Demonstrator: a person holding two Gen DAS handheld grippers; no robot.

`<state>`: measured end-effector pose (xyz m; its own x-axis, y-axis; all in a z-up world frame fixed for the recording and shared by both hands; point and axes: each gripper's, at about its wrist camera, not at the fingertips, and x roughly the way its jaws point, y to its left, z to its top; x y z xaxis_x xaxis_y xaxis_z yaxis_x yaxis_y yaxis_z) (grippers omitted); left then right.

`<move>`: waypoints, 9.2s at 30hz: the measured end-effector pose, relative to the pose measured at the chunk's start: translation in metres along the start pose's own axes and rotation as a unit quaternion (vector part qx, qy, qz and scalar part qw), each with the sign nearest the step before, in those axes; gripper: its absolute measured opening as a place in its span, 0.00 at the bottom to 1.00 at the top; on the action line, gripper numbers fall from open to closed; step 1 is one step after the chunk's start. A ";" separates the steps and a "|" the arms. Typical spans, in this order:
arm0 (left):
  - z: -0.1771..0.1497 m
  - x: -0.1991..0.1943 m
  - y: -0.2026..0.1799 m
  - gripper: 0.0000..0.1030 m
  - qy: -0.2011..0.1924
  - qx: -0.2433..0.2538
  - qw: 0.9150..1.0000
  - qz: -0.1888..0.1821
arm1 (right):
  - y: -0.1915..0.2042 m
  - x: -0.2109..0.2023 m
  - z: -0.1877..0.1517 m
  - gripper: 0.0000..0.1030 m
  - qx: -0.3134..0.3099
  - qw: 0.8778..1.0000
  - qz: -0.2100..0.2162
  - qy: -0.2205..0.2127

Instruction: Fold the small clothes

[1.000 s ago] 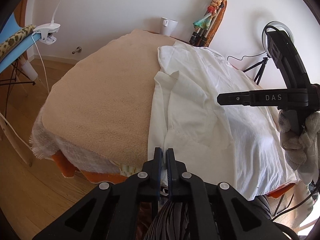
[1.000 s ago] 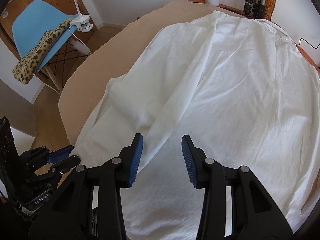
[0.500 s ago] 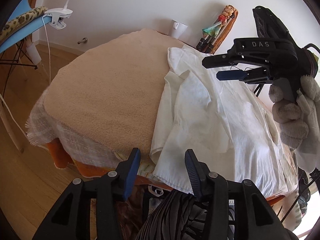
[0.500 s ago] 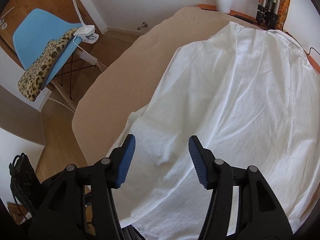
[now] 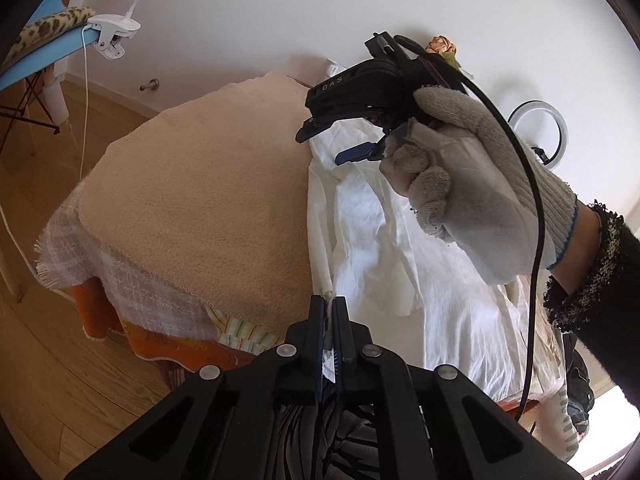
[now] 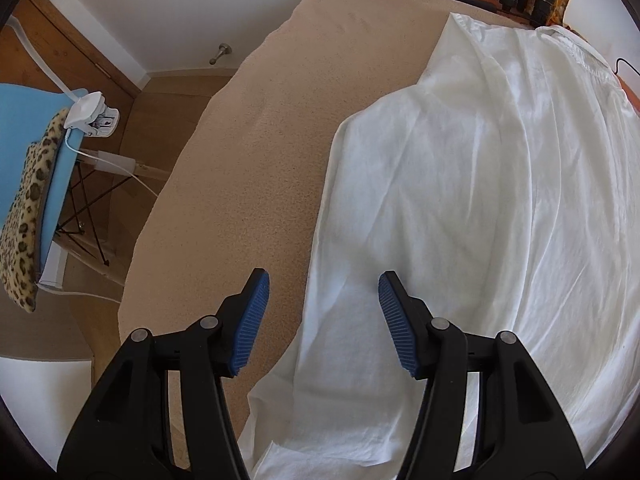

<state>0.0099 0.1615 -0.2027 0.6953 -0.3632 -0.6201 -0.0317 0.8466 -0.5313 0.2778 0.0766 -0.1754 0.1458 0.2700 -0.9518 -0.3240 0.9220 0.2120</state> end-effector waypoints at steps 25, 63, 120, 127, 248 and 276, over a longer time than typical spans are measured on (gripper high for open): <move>0.000 -0.011 -0.061 0.00 -0.003 0.077 0.997 0.006 | -0.045 -0.026 -0.001 0.05 0.040 0.997 0.062 -0.027; -0.005 0.018 -0.090 0.23 0.043 0.116 0.992 0.030 | -0.243 -0.075 -0.088 0.25 0.212 0.955 0.176 -0.110; -0.023 0.027 -0.147 0.20 0.087 0.254 0.963 -0.033 | -0.204 -0.088 -0.197 0.38 0.133 0.946 0.277 -0.107; -0.029 0.054 -0.139 0.21 0.090 0.227 0.970 -0.001 | -0.174 -0.103 -0.194 0.34 0.051 0.971 0.181 -0.148; -0.035 0.112 -0.211 0.03 0.145 0.045 0.974 -0.166 | -0.358 -0.173 -0.239 0.02 0.158 0.968 0.105 -0.167; -0.130 0.122 -0.334 0.58 0.132 0.372 0.915 -0.088 | -0.426 -0.204 -0.367 0.27 0.276 0.924 0.143 -0.224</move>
<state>0.0122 -0.2166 -0.1761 0.4425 -0.5180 -0.7320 0.6298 0.7606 -0.1576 0.0436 -0.4728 -0.1533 0.5404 0.4979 -0.6783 0.0992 0.7628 0.6390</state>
